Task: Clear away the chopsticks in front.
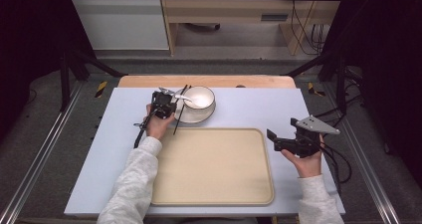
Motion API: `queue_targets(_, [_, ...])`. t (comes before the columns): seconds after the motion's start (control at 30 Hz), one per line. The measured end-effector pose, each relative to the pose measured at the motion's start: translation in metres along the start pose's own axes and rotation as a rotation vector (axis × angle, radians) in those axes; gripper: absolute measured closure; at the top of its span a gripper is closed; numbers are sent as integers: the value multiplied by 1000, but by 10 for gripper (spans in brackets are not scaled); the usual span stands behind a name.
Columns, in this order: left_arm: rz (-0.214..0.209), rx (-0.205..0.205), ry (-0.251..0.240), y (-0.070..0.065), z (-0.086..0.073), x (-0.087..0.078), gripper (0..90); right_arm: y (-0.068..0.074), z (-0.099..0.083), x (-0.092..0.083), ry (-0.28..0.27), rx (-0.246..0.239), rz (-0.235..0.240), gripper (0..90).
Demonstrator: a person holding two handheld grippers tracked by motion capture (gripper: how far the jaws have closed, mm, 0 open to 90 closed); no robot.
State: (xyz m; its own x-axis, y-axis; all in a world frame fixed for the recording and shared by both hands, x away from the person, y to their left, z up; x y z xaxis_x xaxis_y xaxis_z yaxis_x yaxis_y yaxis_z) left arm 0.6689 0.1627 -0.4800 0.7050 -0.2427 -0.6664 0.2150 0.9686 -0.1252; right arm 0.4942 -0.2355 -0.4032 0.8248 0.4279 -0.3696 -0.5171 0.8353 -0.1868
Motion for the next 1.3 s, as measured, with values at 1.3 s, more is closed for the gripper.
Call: queue_targets(1.3, [53,-124,-154,47,-46,-111,854,-2,0,-5,-4,4,-19,48])
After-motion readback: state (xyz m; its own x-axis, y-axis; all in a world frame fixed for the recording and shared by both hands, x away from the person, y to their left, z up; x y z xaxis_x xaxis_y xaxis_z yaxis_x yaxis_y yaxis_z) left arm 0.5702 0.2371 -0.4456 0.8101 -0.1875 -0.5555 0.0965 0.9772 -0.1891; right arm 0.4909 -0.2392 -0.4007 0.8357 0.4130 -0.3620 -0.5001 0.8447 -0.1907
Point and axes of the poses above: each handheld gripper's, and its own axes: x roughly forward along the jaws, z roughly out of its top, y roughly to its left, the point moved 4 cm from there along x, roughly forward along the jaws, and after that the axes turned 14 degrees about -x, right-handed, at the moved point
